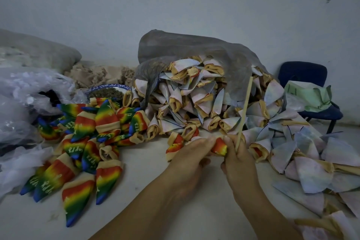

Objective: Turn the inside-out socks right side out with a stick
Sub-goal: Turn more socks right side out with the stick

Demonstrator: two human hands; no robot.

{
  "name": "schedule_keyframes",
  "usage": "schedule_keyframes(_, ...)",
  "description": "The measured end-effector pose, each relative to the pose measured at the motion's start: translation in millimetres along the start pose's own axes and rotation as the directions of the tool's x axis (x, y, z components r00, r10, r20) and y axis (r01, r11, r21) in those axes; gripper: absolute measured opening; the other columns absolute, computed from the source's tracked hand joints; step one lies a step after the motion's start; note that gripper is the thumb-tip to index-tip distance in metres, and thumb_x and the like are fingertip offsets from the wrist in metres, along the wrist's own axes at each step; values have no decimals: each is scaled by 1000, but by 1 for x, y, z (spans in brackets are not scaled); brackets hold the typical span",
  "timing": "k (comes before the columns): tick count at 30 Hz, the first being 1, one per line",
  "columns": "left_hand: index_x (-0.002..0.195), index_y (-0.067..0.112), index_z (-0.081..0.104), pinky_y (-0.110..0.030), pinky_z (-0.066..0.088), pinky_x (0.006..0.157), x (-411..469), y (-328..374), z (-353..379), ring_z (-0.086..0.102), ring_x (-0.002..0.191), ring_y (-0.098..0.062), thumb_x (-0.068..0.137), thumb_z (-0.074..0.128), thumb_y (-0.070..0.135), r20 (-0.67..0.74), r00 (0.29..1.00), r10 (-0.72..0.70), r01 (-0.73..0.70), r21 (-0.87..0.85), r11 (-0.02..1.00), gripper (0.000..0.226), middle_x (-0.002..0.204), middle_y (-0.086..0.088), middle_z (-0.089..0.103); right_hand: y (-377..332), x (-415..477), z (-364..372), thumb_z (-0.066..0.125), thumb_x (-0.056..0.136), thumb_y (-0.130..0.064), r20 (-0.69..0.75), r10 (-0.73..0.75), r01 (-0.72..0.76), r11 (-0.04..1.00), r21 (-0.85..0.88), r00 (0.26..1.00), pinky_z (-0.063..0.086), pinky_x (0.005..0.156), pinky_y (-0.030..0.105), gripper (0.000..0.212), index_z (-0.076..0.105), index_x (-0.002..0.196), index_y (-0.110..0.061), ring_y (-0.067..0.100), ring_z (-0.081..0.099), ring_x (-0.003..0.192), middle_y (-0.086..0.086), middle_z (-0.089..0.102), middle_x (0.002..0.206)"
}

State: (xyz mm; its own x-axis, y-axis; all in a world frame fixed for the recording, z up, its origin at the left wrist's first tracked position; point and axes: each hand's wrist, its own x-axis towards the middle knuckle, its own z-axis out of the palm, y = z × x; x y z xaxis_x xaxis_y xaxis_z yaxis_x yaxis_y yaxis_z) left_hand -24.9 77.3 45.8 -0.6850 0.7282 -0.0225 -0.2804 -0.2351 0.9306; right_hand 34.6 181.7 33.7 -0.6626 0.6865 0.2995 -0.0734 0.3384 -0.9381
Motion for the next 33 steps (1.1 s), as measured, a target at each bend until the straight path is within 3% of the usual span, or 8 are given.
schedule_keyframes(5, 89, 39, 79, -17, 49, 82, 3, -3, -8, 67, 94, 4, 82, 65, 42, -80, 989, 128, -118, 121, 986, 16, 99, 15, 75, 4, 0, -3, 46, 95, -39, -1, -46, 46, 998, -43, 999, 38, 48, 26, 17, 53, 81, -38, 4, 46, 42, -10, 55, 53)
schedule_keyframes(8, 90, 41, 79, -22, 50, 91, 3, -2, -10, 65, 100, 3, 92, 63, 32, -133, 972, 193, -170, 166, 971, 18, 99, 23, 73, 0, 1, -1, 50, 94, -36, 28, -91, 93, 992, -84, 995, 41, 52, 19, 13, 52, 85, -46, 2, 54, 55, -12, 62, 72)
schedule_keyframes(11, 84, 43, 79, -11, 52, 77, 3, -1, -11, 67, 95, 2, 95, 61, 23, -147, 954, 263, -240, 154, 958, 29, 93, 24, 72, -2, 1, -2, 55, 92, -32, 45, -51, 53, 998, -43, 998, 42, 47, 14, 17, 52, 85, -48, 1, 56, 51, -26, 61, 86)
schedule_keyframes(18, 83, 31, 81, -20, 56, 79, 8, 1, -8, 71, 100, -12, 94, 60, 18, -233, 947, 221, -242, -67, 968, 28, 102, 4, 76, 4, 0, -4, 57, 91, -27, 44, 152, -153, 988, 24, 987, 34, 37, 12, 10, 63, 84, -23, 5, 48, 39, -13, 57, 55)
schedule_keyframes(20, 83, 43, 79, -27, 53, 90, 9, 1, -8, 66, 109, -14, 89, 64, 33, -296, 927, 231, -225, 52, 973, 19, 116, 1, 70, 3, 2, -10, 56, 92, -28, 3, 147, -146, 986, 84, 989, 34, 39, 12, 13, 65, 85, -22, 5, 46, 39, -16, 53, 55)
schedule_keyframes(27, 85, 58, 72, -27, 50, 94, 6, -4, -17, 61, 101, 6, 89, 66, 38, -326, 863, 385, -292, 299, 909, 21, 104, 25, 69, -14, -7, -2, 60, 83, -48, 88, -32, 27, 998, 56, 996, 41, 41, 15, 6, 54, 81, -47, 7, 49, 41, -18, 62, 79)
schedule_keyframes(30, 86, 58, 72, -19, 48, 86, 6, -5, -15, 59, 104, 2, 92, 63, 38, -267, 877, 400, -308, 327, 894, 22, 103, 23, 68, -14, -7, -1, 59, 89, -36, 51, -59, 60, 998, -12, 997, 39, 39, 13, 24, 53, 79, -56, 4, 49, 41, -14, 63, 66)
schedule_keyframes(33, 81, 63, 69, -3, 46, 69, 2, -3, -9, 56, 93, 17, 95, 60, 35, -163, 920, 356, -281, 356, 891, 33, 93, 40, 63, -10, -6, -5, 59, 90, -31, 22, -44, 45, 999, -28, 999, 37, 37, 12, 22, 55, 80, -50, 6, 50, 39, -10, 59, 52)
